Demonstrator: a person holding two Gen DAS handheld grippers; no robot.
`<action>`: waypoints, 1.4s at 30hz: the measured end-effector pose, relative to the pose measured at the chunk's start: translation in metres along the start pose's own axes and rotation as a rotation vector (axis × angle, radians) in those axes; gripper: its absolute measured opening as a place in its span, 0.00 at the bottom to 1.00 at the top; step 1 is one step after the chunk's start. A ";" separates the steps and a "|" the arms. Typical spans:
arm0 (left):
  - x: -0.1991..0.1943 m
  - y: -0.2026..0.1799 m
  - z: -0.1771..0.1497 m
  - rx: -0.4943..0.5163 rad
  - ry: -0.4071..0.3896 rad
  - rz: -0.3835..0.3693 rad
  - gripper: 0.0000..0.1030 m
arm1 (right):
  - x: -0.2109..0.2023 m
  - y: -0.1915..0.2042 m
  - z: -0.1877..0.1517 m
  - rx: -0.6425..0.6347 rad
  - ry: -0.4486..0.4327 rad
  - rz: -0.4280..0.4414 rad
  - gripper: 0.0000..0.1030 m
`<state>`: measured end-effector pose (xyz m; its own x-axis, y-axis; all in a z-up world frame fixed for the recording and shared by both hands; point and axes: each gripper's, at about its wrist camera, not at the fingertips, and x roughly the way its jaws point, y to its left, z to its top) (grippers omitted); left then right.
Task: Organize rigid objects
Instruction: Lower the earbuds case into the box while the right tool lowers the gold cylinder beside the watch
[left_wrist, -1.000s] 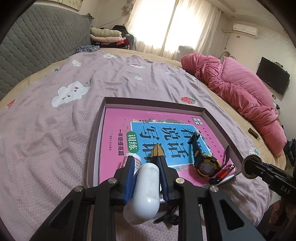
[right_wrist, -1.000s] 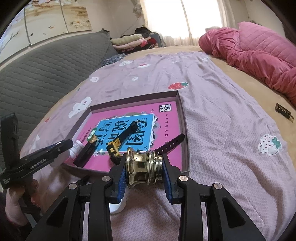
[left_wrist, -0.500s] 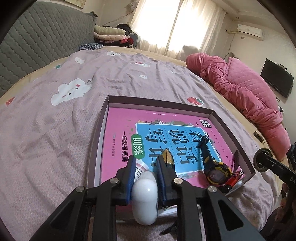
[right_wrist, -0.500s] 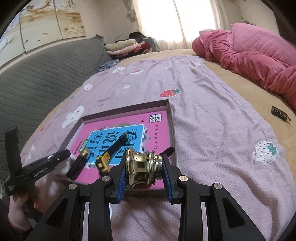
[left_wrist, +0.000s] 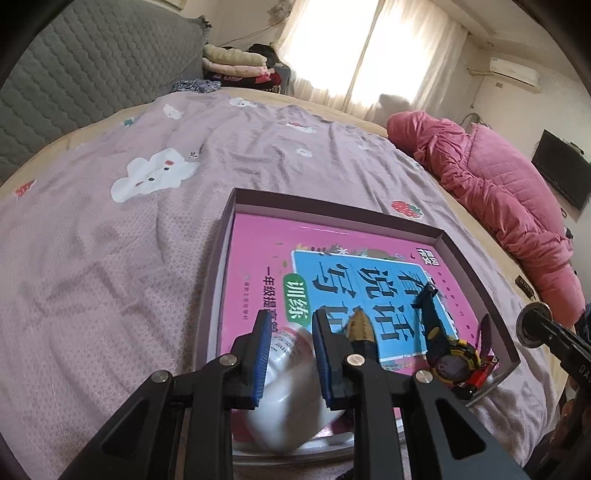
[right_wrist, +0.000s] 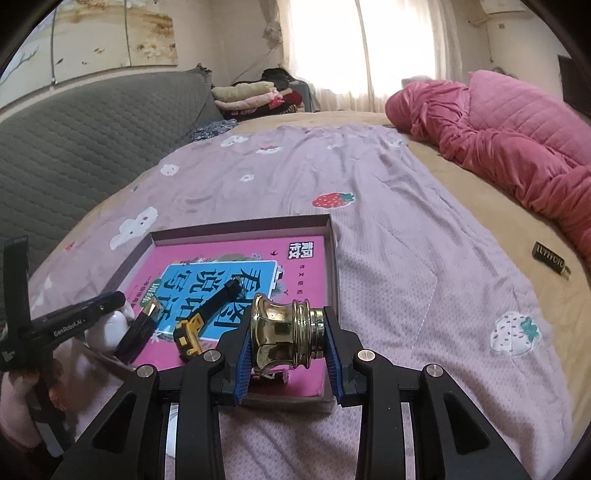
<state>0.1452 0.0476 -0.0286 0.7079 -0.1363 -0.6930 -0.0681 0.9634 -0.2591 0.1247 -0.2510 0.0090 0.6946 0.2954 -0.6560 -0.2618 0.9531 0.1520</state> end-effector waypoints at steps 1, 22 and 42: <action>-0.001 0.000 0.000 -0.001 -0.002 0.000 0.23 | 0.002 0.000 -0.001 0.000 0.004 -0.001 0.34; -0.012 0.001 0.001 -0.008 -0.020 -0.017 0.23 | 0.018 0.001 -0.014 -0.018 0.072 0.006 0.33; -0.010 -0.004 -0.002 0.005 -0.006 -0.023 0.23 | 0.032 0.004 -0.021 -0.040 0.110 -0.033 0.33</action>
<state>0.1367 0.0451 -0.0217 0.7134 -0.1571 -0.6829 -0.0486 0.9611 -0.2719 0.1320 -0.2392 -0.0268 0.6265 0.2525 -0.7374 -0.2676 0.9582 0.1007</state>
